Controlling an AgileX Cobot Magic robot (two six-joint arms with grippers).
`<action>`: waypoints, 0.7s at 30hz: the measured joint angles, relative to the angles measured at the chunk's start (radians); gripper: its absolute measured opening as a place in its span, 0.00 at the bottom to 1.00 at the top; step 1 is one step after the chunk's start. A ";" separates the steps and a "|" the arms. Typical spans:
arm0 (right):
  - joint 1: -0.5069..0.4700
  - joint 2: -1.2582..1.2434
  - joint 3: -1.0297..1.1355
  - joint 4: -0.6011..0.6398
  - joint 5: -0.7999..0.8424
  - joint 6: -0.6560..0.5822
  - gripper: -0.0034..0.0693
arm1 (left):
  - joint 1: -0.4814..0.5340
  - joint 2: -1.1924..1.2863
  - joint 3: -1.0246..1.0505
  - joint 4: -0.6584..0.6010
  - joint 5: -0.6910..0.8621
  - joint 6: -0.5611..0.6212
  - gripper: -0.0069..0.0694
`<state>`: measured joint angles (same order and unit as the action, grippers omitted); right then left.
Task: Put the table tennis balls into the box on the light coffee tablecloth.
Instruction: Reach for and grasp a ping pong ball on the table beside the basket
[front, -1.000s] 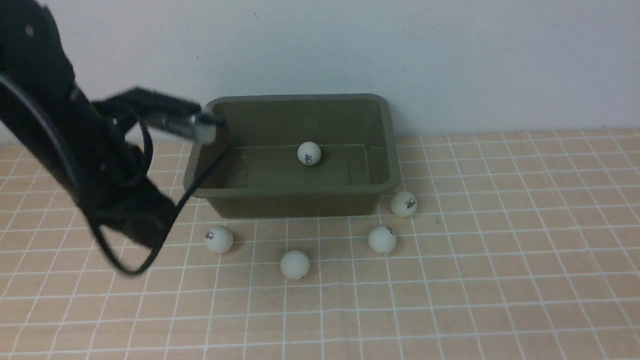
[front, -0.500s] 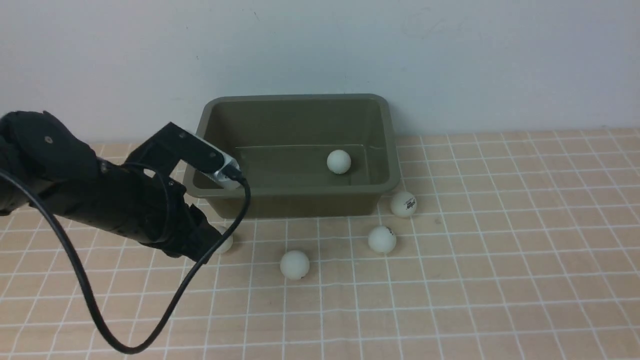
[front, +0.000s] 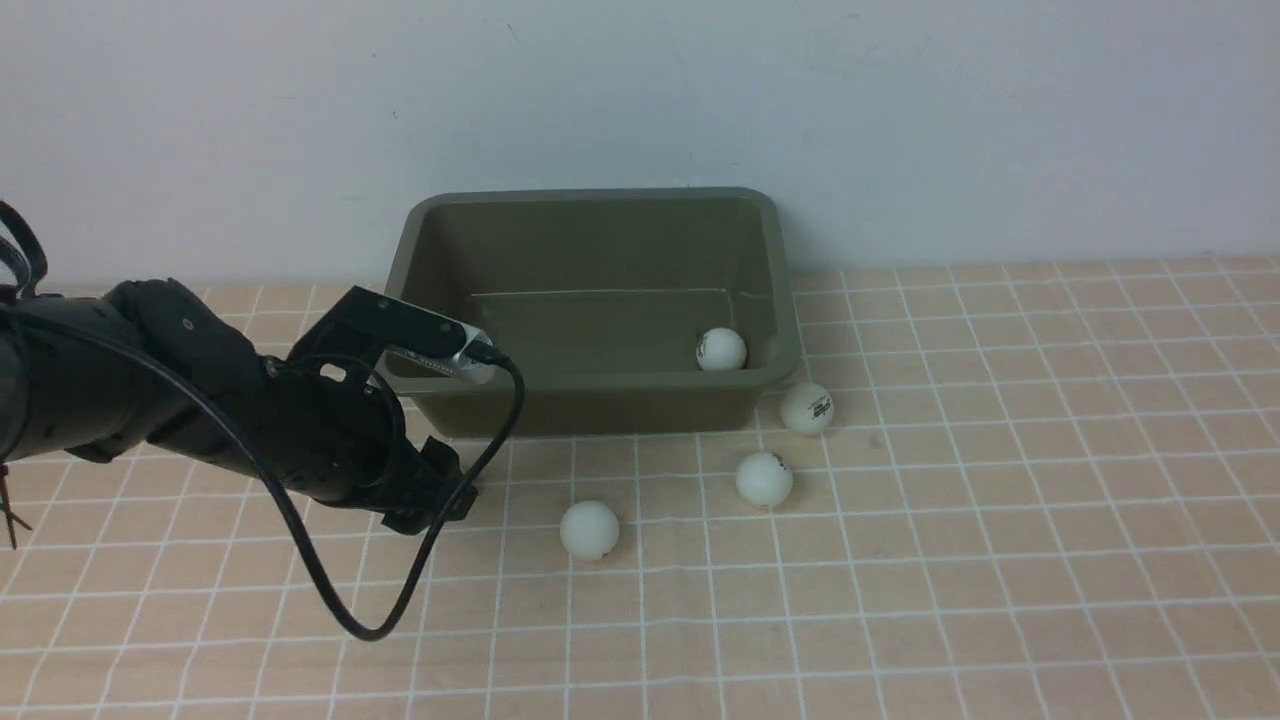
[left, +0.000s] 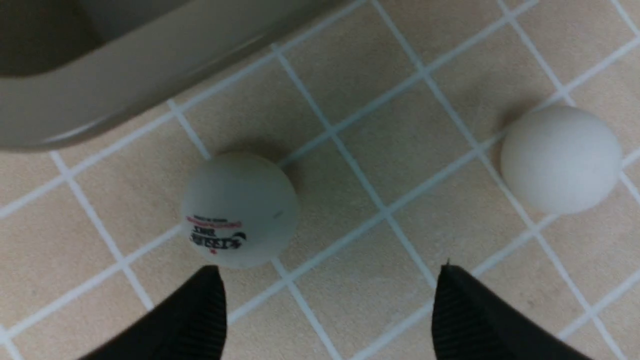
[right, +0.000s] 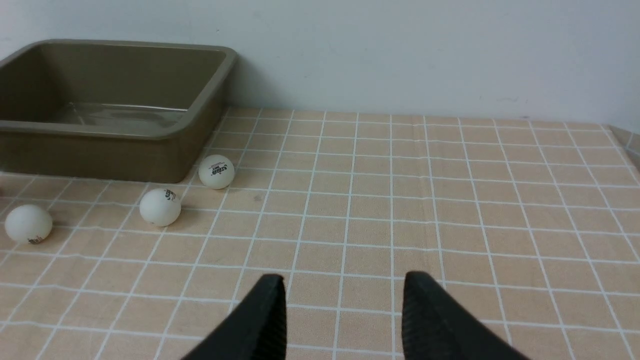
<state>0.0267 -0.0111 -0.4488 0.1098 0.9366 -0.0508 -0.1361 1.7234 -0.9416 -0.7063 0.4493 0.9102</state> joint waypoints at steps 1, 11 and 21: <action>0.000 0.000 0.000 0.000 0.000 0.000 0.46 | 0.000 0.006 0.000 -0.003 -0.016 0.000 0.68; 0.000 0.000 0.000 0.002 0.000 0.000 0.46 | 0.000 0.085 0.000 -0.021 -0.167 0.010 0.66; 0.000 0.000 0.000 0.005 0.000 0.000 0.46 | -0.004 0.168 -0.001 -0.142 -0.207 0.168 0.66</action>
<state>0.0267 -0.0111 -0.4488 0.1147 0.9366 -0.0508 -0.1404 1.8915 -0.9425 -0.8480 0.2426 1.0778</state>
